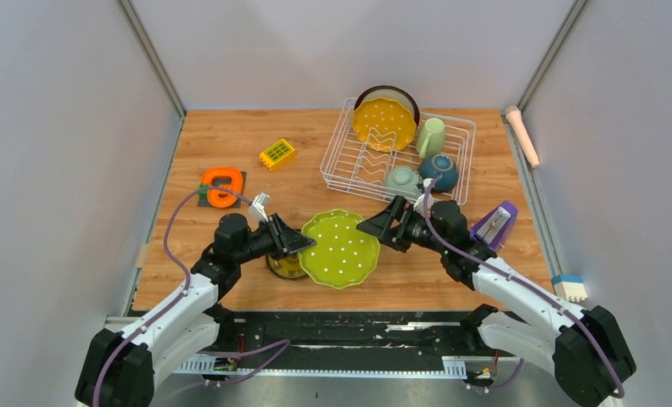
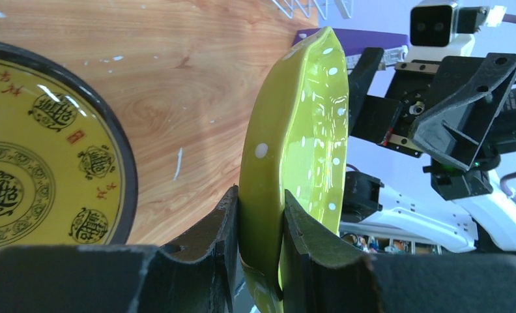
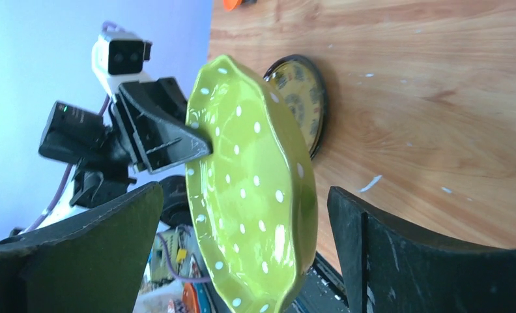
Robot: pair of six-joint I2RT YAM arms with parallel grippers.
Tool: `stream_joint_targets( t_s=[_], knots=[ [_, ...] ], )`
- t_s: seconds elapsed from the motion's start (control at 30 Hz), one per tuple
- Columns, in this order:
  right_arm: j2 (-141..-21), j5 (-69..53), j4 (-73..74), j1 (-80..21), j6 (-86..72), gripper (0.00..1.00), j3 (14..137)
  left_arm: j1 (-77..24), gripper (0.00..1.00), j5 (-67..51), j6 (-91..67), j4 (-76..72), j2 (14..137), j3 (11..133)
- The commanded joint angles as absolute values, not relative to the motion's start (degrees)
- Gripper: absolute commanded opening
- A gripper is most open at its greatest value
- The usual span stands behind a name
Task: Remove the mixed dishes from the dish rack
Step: Place the plate at the center of the board.
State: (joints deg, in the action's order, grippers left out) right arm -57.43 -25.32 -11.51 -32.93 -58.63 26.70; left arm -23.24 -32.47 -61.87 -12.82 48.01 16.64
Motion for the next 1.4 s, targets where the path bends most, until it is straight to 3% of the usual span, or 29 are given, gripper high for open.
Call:
stream_joint_targets(
  t_s=[0.0,0.67,1.37],
  knots=[
    [-54.18,-15.19,-2.67,-32.92,-56.80,1.00,29.89,-23.42,0.00,-32.99,-63.66,-16.39,46.81,20.39],
    [-41.93,16.11,17.58,-32.87,-57.26,1.00,29.44,-26.76,0.00,-32.46,-61.16,-23.94,64.93,21.98],
    [-37.45,21.66,18.95,-32.85,-56.14,1.00,28.52,-34.76,0.02,-29.47,-56.94,-25.30,91.44,34.49]
  ],
)
